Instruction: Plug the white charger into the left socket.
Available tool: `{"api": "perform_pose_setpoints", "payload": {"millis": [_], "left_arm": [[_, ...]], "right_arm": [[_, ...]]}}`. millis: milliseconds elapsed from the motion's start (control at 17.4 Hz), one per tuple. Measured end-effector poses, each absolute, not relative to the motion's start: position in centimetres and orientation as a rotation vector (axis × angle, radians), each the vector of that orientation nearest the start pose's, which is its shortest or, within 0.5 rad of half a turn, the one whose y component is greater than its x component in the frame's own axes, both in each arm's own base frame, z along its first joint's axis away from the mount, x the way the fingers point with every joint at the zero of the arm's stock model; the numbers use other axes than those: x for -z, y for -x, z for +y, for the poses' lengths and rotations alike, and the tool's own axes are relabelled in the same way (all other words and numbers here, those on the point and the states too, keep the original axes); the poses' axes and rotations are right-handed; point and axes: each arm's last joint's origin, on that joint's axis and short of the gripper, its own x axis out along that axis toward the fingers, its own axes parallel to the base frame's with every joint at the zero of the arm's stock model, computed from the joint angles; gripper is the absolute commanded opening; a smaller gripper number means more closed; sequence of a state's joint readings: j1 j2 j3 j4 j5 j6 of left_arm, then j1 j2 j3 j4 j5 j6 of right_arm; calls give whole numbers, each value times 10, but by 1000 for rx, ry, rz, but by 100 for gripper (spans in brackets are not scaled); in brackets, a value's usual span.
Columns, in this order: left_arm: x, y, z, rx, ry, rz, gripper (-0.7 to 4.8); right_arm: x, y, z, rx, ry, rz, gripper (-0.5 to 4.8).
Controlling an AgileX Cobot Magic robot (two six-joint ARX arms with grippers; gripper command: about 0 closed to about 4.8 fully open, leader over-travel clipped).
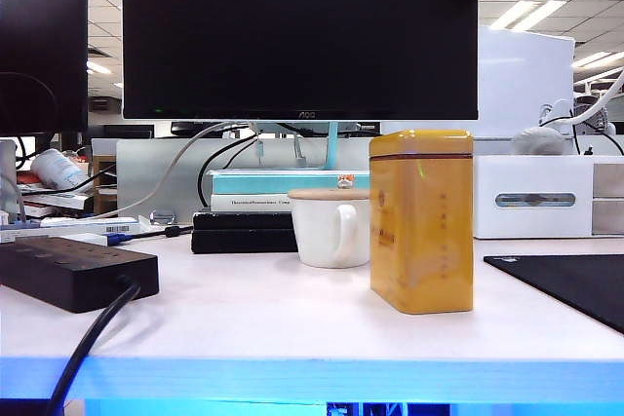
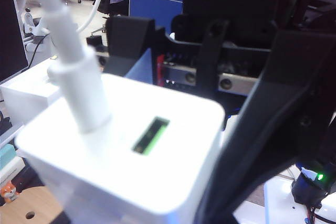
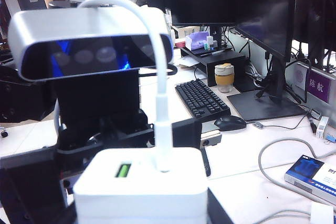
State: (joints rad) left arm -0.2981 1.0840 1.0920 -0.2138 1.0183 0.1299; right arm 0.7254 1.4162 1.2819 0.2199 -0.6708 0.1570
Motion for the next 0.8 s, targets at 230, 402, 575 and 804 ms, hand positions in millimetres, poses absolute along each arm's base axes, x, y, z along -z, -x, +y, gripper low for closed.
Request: {"api": "perform_pose_setpoints", "payload": {"millis": [230, 402, 575, 804], "left_arm": [[-382, -205, -89, 1320, -34, 117, 194], [-384, -205, -89, 1301, -47, 103, 479], [-383, -207, -89, 1232, -62, 106, 479], [-382, -208, -87, 1087, -75, 143, 479]], "right_arm": [[-400, -228, 226, -1400, -133, 1, 208], [-401, -228, 226, -1399, -137, -12, 208], [-403, -228, 225, -1390, -139, -32, 208], [-403, -232, 225, -1360, -138, -63, 208]]}}
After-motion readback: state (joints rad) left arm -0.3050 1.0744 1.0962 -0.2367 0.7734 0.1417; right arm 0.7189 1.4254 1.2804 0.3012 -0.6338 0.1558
